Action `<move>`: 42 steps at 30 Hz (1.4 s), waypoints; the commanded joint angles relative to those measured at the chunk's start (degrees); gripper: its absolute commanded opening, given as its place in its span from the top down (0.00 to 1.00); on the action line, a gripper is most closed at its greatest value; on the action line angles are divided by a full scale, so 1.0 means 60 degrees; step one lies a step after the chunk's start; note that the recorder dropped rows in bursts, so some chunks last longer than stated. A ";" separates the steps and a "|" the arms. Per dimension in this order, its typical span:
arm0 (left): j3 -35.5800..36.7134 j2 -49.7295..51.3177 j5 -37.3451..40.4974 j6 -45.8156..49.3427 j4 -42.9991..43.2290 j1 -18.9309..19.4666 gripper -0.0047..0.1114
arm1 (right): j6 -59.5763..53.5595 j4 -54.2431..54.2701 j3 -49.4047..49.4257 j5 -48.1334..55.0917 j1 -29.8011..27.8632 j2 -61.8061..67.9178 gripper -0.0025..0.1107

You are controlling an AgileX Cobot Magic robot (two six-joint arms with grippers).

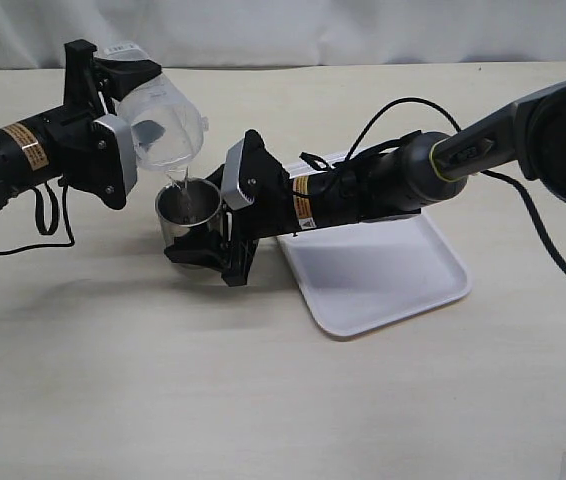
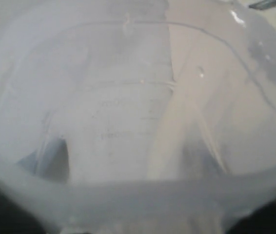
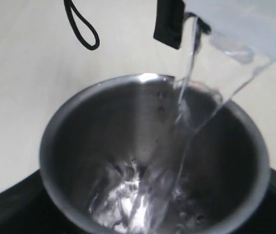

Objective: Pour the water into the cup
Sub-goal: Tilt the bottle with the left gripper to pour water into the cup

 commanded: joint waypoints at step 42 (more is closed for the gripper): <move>-0.0097 -0.0150 -0.2152 0.2234 -0.1241 -0.0060 0.96 | 0.0049 -0.0339 0.0003 -0.0231 -0.0039 -0.0153 0.94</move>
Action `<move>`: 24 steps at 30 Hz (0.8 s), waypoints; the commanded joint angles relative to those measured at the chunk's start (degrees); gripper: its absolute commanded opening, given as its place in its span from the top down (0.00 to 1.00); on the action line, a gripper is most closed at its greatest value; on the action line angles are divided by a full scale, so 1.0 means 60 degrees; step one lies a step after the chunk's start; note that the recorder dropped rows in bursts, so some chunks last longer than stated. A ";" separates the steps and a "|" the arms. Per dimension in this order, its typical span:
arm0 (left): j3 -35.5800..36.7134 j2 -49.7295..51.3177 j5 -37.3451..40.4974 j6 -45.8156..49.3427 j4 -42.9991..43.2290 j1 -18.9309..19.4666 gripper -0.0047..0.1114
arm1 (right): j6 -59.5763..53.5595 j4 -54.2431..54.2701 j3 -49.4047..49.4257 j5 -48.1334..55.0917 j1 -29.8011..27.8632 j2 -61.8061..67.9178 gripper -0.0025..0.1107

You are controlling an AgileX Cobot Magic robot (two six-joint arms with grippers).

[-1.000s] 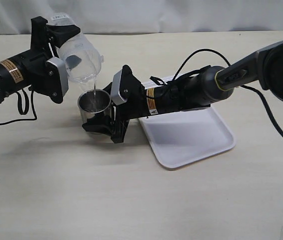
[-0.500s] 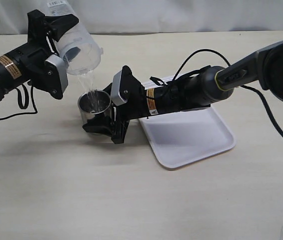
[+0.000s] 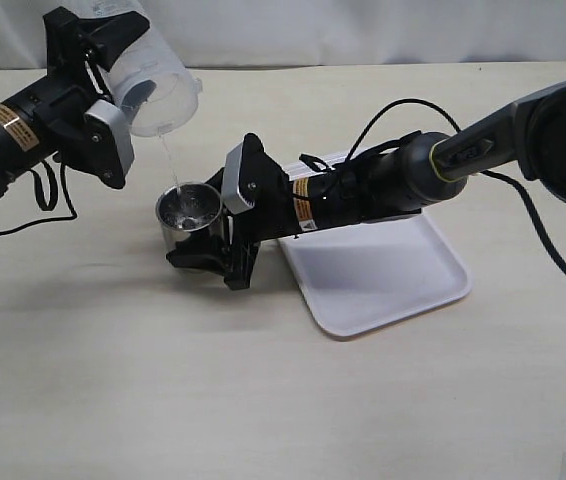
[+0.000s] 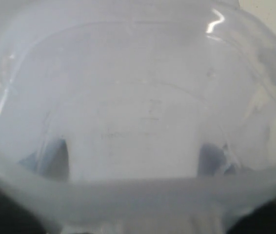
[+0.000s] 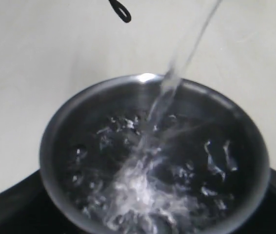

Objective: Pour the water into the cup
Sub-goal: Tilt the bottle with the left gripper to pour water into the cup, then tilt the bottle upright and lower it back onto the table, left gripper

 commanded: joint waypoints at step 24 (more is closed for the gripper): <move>-0.0080 -0.0081 -0.0215 -0.0162 0.0264 -0.0084 0.96 | -0.0159 0.0737 -0.0014 -0.0309 -0.0039 -0.0153 0.94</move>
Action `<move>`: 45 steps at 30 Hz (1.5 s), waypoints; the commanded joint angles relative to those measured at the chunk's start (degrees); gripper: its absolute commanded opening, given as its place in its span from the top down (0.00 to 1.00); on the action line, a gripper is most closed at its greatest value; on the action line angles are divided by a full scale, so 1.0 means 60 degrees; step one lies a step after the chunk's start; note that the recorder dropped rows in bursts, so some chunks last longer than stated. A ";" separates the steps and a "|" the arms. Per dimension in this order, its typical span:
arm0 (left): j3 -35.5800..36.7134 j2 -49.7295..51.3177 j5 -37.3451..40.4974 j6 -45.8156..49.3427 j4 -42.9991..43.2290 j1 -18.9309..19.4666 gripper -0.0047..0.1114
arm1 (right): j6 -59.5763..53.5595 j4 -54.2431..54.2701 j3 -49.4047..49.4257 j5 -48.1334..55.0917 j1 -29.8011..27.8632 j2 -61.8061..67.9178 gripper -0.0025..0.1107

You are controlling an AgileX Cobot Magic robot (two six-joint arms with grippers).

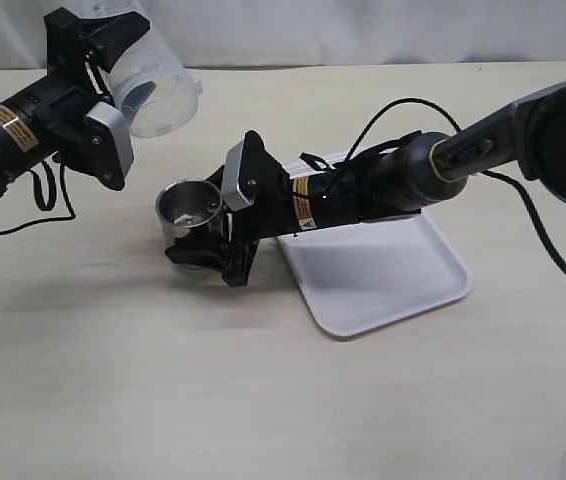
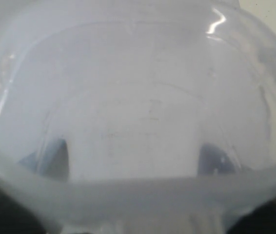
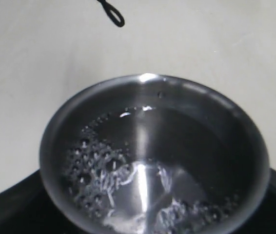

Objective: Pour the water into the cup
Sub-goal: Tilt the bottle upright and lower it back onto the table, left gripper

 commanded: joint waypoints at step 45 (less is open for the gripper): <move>-0.0080 -0.0081 -0.0158 -0.4754 0.0457 -0.0106 0.96 | -0.0296 0.0575 -0.0014 -0.0286 -0.0039 -0.0153 0.94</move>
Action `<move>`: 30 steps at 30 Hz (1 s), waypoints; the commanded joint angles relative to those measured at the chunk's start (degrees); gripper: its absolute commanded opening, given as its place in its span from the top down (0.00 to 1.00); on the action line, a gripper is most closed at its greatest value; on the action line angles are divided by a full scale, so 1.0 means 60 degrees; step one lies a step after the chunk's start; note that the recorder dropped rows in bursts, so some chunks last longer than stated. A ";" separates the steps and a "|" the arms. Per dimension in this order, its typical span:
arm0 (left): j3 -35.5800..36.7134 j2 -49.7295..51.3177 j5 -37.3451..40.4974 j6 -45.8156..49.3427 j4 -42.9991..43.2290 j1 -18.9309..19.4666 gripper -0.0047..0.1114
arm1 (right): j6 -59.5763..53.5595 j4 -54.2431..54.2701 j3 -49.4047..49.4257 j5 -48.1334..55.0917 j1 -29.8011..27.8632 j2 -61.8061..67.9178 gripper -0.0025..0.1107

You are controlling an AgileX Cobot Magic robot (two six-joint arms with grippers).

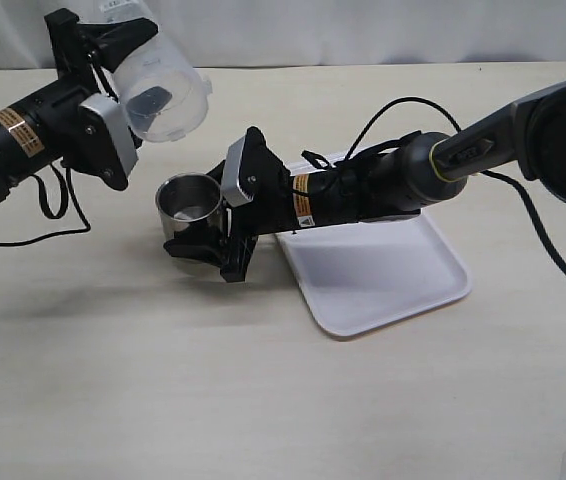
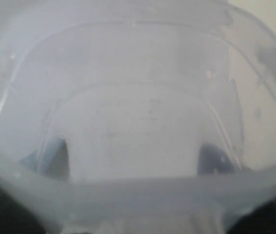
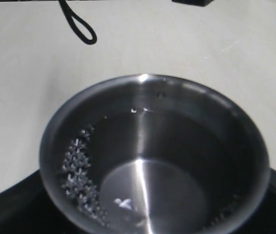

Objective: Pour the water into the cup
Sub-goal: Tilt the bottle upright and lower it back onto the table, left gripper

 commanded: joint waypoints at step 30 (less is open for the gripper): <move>-0.0080 0.0842 0.1819 -1.3891 -0.3014 0.0325 0.96 | -0.0296 0.1323 -0.0014 0.0055 -0.0064 -0.0444 0.94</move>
